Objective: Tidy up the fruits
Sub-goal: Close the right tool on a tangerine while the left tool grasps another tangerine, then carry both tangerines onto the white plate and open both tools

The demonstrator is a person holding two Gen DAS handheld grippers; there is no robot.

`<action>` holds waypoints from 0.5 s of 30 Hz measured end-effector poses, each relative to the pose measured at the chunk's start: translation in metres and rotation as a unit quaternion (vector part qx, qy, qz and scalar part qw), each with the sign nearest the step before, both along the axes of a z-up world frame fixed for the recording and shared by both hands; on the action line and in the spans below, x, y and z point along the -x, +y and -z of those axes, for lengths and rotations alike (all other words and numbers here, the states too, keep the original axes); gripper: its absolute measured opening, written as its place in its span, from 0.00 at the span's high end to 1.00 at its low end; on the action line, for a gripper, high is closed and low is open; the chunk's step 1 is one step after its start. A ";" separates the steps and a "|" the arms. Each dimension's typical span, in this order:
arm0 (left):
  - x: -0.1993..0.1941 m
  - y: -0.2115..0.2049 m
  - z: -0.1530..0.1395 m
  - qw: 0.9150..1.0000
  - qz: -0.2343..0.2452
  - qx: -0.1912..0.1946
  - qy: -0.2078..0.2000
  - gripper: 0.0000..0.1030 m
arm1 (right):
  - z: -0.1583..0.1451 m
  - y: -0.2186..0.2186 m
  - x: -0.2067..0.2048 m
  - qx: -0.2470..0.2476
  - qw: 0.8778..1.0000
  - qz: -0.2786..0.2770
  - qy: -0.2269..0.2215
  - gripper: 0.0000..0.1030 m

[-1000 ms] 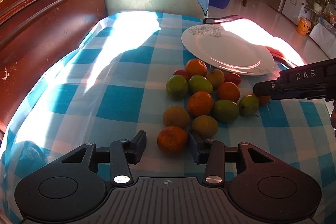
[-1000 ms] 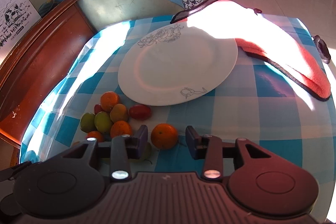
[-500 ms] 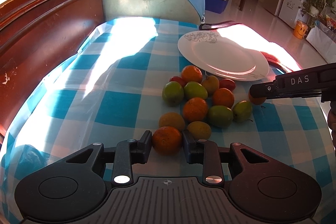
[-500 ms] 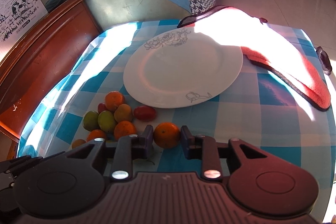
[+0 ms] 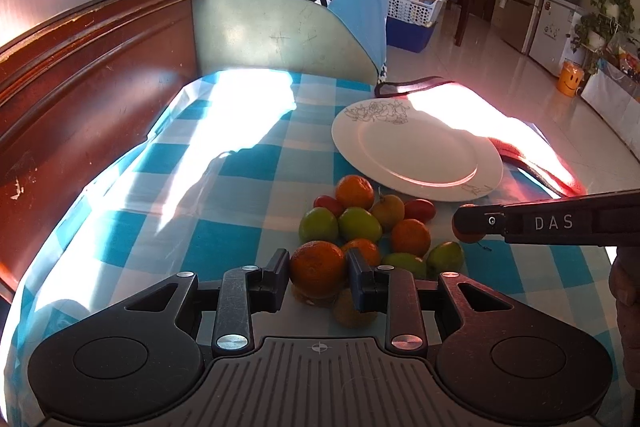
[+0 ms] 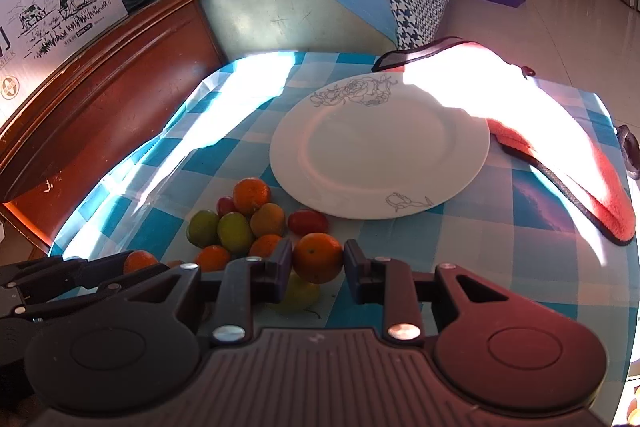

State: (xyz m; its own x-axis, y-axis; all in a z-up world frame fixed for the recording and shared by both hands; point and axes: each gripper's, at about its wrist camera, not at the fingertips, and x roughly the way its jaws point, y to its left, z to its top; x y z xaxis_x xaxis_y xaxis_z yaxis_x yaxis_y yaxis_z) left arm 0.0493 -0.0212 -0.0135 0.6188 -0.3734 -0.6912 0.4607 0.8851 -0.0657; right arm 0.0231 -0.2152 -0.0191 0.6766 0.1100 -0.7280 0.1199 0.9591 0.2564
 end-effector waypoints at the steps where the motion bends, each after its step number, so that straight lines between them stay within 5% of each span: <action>1: -0.003 -0.002 -0.001 1.000 -0.002 0.004 0.000 0.73 | 0.000 0.000 0.000 0.001 1.000 -0.001 0.000 0.72; 15: -0.034 -0.026 -0.008 0.999 0.000 0.035 0.016 0.73 | -0.006 -0.008 -0.003 -0.003 1.000 0.002 -0.004 0.72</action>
State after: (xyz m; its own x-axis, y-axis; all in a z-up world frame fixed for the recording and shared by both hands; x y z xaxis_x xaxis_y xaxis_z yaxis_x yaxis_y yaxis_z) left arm 0.0832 -0.0470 -0.0057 0.5967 -0.4217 -0.6828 0.4580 0.8776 -0.1418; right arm 0.0265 -0.2229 -0.0126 0.6830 0.1108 -0.7220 0.1225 0.9570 0.2628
